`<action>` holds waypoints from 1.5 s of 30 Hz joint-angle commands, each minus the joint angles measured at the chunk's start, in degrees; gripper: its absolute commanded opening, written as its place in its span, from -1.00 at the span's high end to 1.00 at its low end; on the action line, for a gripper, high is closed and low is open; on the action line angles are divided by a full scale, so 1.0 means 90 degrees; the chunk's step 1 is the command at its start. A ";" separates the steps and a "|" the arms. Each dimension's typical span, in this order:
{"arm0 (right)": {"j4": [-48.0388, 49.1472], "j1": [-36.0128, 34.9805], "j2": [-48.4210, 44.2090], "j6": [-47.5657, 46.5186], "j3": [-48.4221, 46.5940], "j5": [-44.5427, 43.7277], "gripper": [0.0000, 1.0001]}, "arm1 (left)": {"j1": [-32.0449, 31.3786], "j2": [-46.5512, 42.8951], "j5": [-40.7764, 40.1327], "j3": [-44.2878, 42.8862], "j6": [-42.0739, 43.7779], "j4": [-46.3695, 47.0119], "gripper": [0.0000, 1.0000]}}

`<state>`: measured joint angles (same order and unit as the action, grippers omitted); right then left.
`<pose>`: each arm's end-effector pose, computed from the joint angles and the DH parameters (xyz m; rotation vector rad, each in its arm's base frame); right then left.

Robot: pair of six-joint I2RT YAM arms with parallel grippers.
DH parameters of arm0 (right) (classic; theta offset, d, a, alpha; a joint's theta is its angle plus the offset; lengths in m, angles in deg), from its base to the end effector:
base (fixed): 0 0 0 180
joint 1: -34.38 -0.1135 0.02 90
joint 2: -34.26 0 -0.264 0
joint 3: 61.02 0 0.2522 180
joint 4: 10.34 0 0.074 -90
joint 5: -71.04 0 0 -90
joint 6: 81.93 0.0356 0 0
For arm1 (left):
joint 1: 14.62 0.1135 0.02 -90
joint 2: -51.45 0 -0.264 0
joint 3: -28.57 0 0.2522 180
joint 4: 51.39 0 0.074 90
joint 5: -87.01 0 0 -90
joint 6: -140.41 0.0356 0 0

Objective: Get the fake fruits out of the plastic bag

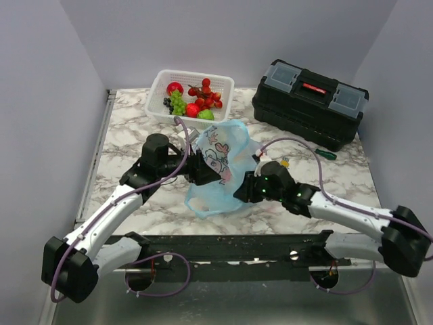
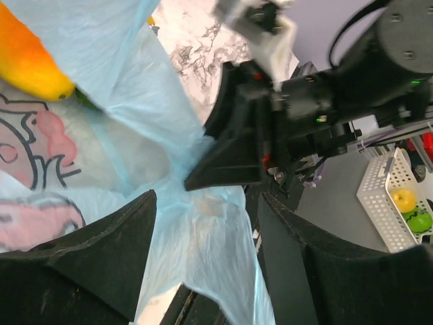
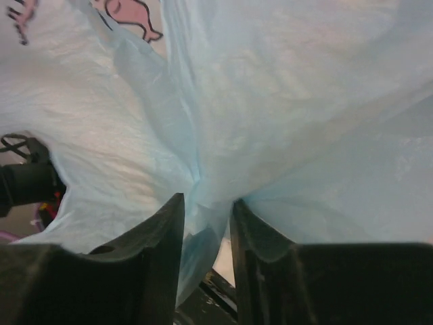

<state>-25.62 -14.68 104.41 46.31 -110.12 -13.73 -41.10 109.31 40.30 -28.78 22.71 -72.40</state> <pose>0.1639 0.1939 0.2064 -0.2778 2.3526 0.9053 0.1902 -0.1220 0.2981 0.5222 2.0186 -1.3351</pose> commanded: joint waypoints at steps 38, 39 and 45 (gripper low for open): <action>-0.0365 -0.0030 0.0592 -0.2180 -0.2416 -0.2908 0.89 | -0.1474 0.0077 -0.2618 0.0301 0.0044 0.0820 -0.29; -0.0409 -0.0034 0.0431 -0.2164 -0.2347 -0.2919 0.98 | -0.1558 0.0111 -0.2843 0.0292 0.0046 0.0816 -0.30; -0.0843 -0.0028 -0.0502 -0.2044 -0.2018 -0.2756 0.99 | -0.1998 0.0404 -0.3705 0.0303 0.0020 0.1259 -0.33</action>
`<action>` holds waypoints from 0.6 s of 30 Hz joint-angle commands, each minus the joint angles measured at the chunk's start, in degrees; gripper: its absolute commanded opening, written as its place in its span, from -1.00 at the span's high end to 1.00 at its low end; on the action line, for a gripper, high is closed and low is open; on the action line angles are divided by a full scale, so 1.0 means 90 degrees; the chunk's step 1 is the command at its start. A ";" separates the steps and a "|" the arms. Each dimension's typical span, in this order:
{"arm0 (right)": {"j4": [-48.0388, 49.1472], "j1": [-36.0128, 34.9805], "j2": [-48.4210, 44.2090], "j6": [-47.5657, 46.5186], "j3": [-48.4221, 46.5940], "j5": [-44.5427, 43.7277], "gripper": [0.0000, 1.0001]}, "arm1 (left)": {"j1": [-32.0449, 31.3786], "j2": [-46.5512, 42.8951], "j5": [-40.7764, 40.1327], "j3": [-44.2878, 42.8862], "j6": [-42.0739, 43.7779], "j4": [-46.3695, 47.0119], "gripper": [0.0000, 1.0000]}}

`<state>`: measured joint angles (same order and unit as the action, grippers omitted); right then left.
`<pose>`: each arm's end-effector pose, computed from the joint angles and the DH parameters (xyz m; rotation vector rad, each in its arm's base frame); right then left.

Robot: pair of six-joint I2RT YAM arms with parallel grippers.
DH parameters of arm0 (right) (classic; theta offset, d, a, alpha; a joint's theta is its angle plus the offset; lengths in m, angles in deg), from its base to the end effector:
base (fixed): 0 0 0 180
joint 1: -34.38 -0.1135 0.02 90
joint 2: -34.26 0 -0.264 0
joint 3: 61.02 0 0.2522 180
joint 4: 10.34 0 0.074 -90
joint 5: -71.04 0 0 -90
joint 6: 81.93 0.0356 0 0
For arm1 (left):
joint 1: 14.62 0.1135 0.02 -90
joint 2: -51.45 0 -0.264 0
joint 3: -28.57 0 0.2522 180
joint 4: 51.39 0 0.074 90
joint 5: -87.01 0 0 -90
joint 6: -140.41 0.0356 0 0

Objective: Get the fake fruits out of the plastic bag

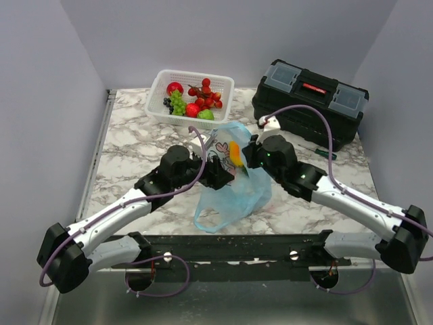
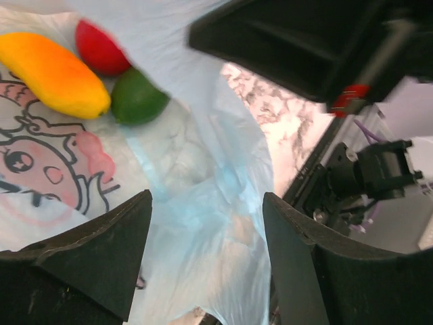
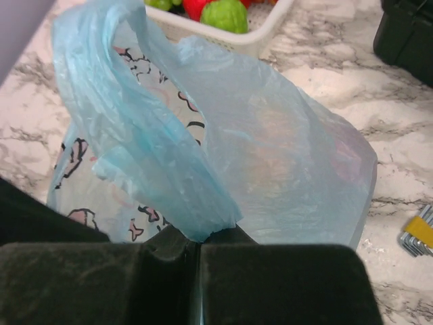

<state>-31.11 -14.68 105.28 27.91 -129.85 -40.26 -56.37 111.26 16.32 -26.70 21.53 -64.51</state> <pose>0.1964 0.2067 0.3117 -0.2571 1.9503 0.4287 0.1721 -0.1694 0.2891 0.4752 1.9757 -1.1322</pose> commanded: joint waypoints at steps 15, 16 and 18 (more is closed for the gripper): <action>-0.0342 -0.0028 -0.1285 0.0251 0.0601 0.0005 0.99 | -0.0932 0.1829 -0.1977 -0.0189 0.0475 0.1681 0.03; -0.0354 -0.0029 -0.1317 0.0266 0.0592 -0.0021 0.99 | -0.0936 0.1977 -0.1981 -0.0225 0.0475 0.1746 0.05; -0.0355 -0.0029 -0.1363 0.0319 0.0580 -0.0089 0.98 | -0.0936 0.2246 -0.1985 -0.0319 0.0446 0.1852 0.12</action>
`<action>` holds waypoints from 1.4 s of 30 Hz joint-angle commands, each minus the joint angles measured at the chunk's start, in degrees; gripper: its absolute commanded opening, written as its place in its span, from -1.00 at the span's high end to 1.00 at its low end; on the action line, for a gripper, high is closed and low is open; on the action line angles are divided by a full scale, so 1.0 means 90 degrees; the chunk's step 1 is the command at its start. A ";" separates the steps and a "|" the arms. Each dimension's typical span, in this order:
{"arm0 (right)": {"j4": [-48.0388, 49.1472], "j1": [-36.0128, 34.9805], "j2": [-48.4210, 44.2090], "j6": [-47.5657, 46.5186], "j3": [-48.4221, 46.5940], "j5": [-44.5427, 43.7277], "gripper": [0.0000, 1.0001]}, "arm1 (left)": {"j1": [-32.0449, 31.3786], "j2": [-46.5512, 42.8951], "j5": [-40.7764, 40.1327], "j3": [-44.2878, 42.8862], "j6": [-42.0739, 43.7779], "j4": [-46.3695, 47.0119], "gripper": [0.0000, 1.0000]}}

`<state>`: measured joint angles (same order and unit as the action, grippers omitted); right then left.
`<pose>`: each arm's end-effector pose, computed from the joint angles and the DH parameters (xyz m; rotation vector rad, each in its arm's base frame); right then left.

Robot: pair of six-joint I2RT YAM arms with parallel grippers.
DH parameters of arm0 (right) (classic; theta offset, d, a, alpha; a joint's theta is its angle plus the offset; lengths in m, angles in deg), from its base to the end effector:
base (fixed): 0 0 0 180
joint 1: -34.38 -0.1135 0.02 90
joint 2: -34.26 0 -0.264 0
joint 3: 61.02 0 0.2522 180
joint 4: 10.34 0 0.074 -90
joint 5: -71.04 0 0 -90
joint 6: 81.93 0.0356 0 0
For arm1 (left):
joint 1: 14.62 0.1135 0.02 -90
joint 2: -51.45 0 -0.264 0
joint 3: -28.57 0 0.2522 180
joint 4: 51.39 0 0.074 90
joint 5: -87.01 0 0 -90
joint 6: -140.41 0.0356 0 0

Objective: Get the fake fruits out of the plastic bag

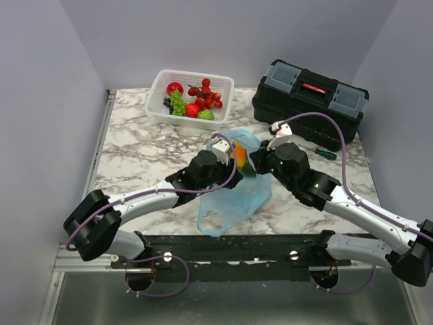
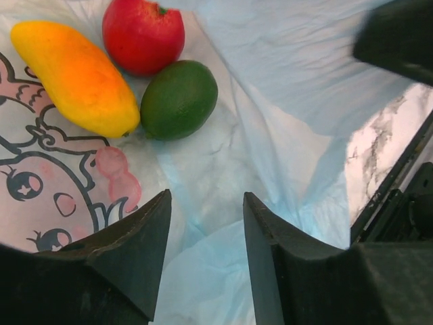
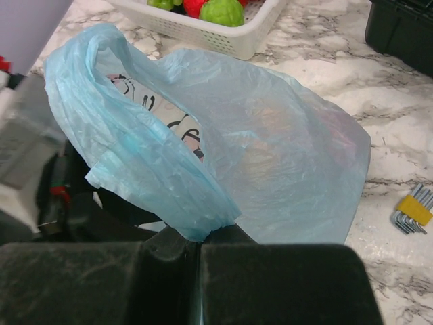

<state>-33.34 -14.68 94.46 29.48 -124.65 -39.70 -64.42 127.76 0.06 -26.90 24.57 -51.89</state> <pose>0.1679 0.1743 0.3217 -0.2162 1.9074 0.4907 0.1891 -0.2267 0.2404 0.4638 2.0054 -0.9051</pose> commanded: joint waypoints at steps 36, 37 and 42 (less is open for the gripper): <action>-0.0736 -0.0028 -0.0689 0.0235 0.0033 -0.0210 0.99 | -0.0099 0.4113 -0.0363 -0.3136 0.0573 -0.0311 -0.51; -0.0749 -0.0028 -0.0763 0.0254 0.0068 -0.0227 0.99 | -0.0123 0.4118 -0.0250 -0.3075 0.0545 -0.0196 -0.50; -0.0807 -0.0028 -0.0879 0.0343 0.0149 -0.0234 0.99 | -0.0269 0.4273 0.0311 -0.3035 0.0440 -0.0038 -0.43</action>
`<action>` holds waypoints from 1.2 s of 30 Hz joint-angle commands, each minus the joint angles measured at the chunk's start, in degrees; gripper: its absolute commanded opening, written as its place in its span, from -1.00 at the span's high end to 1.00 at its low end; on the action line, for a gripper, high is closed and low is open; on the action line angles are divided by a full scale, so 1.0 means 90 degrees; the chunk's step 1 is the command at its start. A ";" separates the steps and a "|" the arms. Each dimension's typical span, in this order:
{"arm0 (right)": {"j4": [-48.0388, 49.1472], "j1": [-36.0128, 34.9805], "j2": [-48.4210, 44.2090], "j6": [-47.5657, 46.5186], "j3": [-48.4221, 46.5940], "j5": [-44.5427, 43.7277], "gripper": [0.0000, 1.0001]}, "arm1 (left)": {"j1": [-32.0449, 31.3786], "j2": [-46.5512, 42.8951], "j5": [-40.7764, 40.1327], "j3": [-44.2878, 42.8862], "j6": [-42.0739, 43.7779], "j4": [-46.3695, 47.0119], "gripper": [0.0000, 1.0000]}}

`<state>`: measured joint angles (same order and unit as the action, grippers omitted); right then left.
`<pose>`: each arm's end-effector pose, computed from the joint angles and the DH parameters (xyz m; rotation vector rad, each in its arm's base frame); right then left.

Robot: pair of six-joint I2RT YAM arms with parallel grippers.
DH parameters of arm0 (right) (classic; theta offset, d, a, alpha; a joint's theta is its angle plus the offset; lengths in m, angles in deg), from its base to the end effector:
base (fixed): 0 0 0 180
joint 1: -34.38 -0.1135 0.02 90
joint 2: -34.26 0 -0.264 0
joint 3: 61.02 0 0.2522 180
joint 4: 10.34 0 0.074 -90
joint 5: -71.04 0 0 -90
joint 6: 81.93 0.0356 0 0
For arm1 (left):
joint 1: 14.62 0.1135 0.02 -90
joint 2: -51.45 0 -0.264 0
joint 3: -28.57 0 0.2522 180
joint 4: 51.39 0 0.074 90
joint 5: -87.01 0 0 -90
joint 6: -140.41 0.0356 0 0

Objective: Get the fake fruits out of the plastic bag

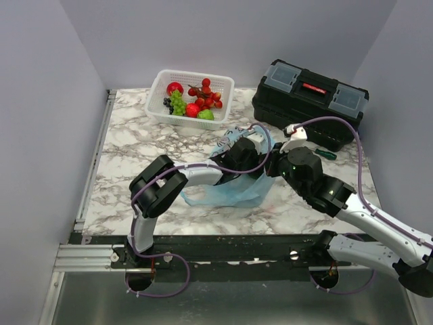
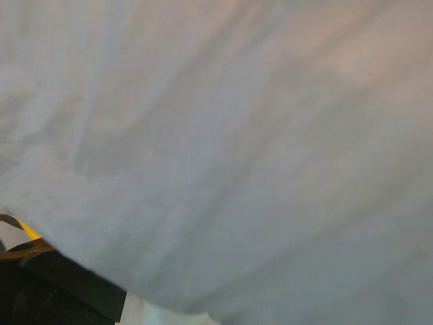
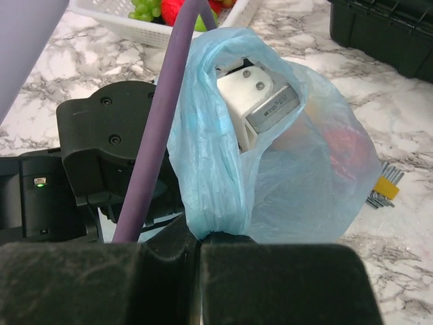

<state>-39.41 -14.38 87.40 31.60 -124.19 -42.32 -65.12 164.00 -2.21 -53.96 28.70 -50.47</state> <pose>0.1496 0.1492 0.3338 -0.1405 1.8978 0.4772 0.2766 -0.3363 0.1778 0.5491 2.1043 -0.7653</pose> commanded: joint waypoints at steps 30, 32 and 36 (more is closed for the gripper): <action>-0.0539 -0.0063 -0.0484 0.0206 0.0500 -0.0543 0.99 | -0.0278 -0.1943 0.0862 0.0981 0.0030 -0.1107 0.62; -0.0488 -0.0062 -0.0409 0.0175 0.0524 -0.0553 0.99 | -0.0278 -0.2244 0.0856 0.1160 0.0011 -0.1159 0.63; -0.0474 -0.0063 -0.0264 0.0184 0.0513 -0.0532 0.99 | -0.0275 -0.2874 0.0785 0.1586 -0.0114 -0.1214 0.66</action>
<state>-43.50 -14.66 84.06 33.52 -120.21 -45.34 -67.24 143.39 4.78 -43.40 28.11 -59.43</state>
